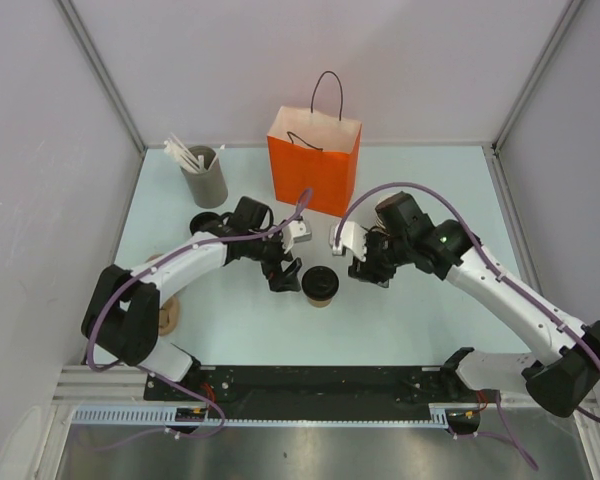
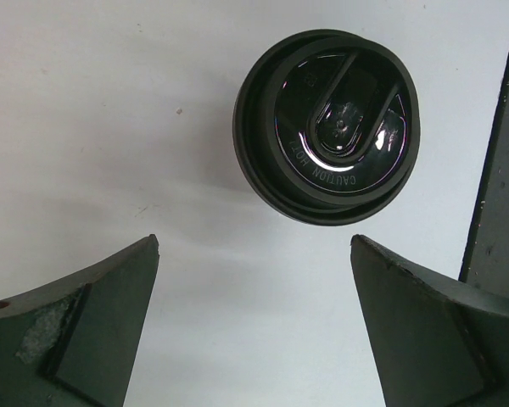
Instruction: Pack the takeout coffee
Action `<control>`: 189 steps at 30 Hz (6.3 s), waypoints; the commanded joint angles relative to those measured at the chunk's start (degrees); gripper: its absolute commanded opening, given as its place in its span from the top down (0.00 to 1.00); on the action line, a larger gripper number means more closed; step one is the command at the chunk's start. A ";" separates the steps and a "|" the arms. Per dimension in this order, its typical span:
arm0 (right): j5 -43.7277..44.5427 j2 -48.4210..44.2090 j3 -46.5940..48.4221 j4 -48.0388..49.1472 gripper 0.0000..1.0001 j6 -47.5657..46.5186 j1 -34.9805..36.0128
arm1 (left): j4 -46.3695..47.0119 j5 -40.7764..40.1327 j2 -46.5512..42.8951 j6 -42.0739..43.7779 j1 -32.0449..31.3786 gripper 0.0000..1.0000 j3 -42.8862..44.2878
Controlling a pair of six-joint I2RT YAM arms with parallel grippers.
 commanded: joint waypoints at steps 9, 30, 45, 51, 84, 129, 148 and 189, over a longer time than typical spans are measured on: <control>-9.37 0.58 0.24 -2.17 0.26 -27.41 3.42 | 0.25 2.40 4.44 0.54 -1.16 0.01 1.80; -5.43 14.28 0.25 2.23 0.49 -31.99 10.10 | 2.62 1.08 11.12 -2.36 -0.98 0.01 6.46; -3.76 18.07 0.16 3.63 0.61 -31.55 8.78 | 0.69 3.27 6.64 -1.13 2.45 0.01 5.14; -3.41 18.95 0.16 4.16 0.66 -31.46 8.70 | -0.37 3.71 5.94 -0.42 3.24 0.01 4.88; -0.76 17.28 10.97 -9.19 0.98 -1.85 7.12 | -2.92 6.35 -3.37 1.25 7.55 0.01 1.01; -6.75 3.57 -3.36 -16.41 1.00 -9.67 -49.14 | -11.09 -11.31 0.48 -4.99 9.83 0.01 41.23; -16.06 -7.77 -5.99 -14.91 1.00 -4.39 -49.49 | -13.81 -6.92 14.99 15.04 9.66 0.01 61.39; -20.11 -14.71 -7.93 -15.36 1.00 -1.67 -49.58 | -8.10 -8.41 13.68 9.43 6.41 1.00 55.51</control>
